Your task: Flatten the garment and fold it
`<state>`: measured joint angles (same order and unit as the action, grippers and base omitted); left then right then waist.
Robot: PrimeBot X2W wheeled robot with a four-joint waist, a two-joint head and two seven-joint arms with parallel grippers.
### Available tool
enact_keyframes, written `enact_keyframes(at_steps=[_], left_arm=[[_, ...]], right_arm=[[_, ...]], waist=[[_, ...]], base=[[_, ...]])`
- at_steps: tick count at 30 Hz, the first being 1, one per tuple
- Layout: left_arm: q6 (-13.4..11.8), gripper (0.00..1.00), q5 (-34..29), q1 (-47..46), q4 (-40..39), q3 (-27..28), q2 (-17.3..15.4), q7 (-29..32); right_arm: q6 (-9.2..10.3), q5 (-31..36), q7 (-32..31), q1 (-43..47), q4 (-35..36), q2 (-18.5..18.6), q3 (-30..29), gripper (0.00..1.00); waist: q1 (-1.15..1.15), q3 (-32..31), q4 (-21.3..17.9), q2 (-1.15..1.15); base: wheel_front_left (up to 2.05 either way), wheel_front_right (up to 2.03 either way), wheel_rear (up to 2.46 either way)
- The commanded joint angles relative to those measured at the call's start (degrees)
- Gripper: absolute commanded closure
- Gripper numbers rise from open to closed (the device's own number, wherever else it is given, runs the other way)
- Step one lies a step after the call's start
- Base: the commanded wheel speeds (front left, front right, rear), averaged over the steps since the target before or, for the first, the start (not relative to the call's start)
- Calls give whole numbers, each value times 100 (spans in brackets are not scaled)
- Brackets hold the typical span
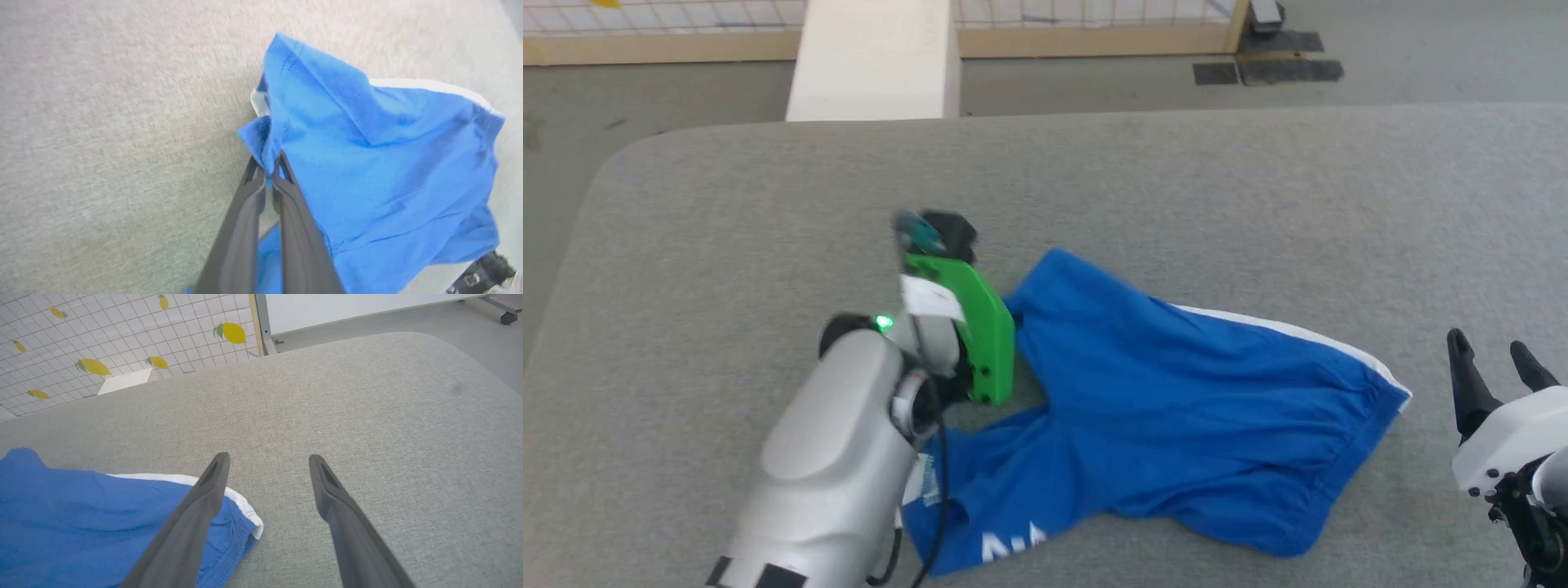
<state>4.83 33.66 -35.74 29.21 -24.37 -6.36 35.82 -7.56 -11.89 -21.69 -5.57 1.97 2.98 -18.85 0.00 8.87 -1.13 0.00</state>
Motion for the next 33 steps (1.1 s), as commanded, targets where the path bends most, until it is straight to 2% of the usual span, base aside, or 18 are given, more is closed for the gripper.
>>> enact_keyframes(at_steps=[1,6,13,17,23,24,25,31,33], left_arm=[[-79,100,115,104,-181,174,-78,-120],[-362,100,322,608,-950,614,-373,-299],[-952,100,622,2299,-1808,966,-666,-94],[-1093,100,784,3135,-2035,866,-605,102],[-1161,100,1013,3663,-2180,863,-429,85],[-1166,53,1044,3687,-2220,908,-408,21],[-1177,0,1055,3703,-2272,963,-406,-56],[-1221,0,1156,3658,-2783,1518,-482,-647],[-1219,0,1075,3611,-3023,1696,-605,-869]], right_arm=[[8,46,14,12,-18,-10,-2,0],[8,61,-8,111,-60,-10,1,0],[8,32,-33,223,-118,-10,45,0],[8,49,-60,259,-102,-10,68,0],[8,44,-94,289,-99,-10,104,0],[8,39,-96,297,-102,-10,113,0],[8,33,-99,305,-107,-10,128,0],[8,-19,-69,301,-142,-10,181,0],[8,-36,-49,292,-173,-10,189,0]], waist=[[0,-179,234,0],[0,-371,559,0],[0,-540,920,0],[0,-566,1047,0],[0,-613,1095,0],[0,-620,1093,0],[0,-624,1085,0],[0,-604,993,0],[0,-603,945,0]], base=[[0,0,0],[0,0,0],[0,0,0],[0,0,0],[0,0,0],[0,0,0],[0,0,0],[0,0,0],[0,0,0]])
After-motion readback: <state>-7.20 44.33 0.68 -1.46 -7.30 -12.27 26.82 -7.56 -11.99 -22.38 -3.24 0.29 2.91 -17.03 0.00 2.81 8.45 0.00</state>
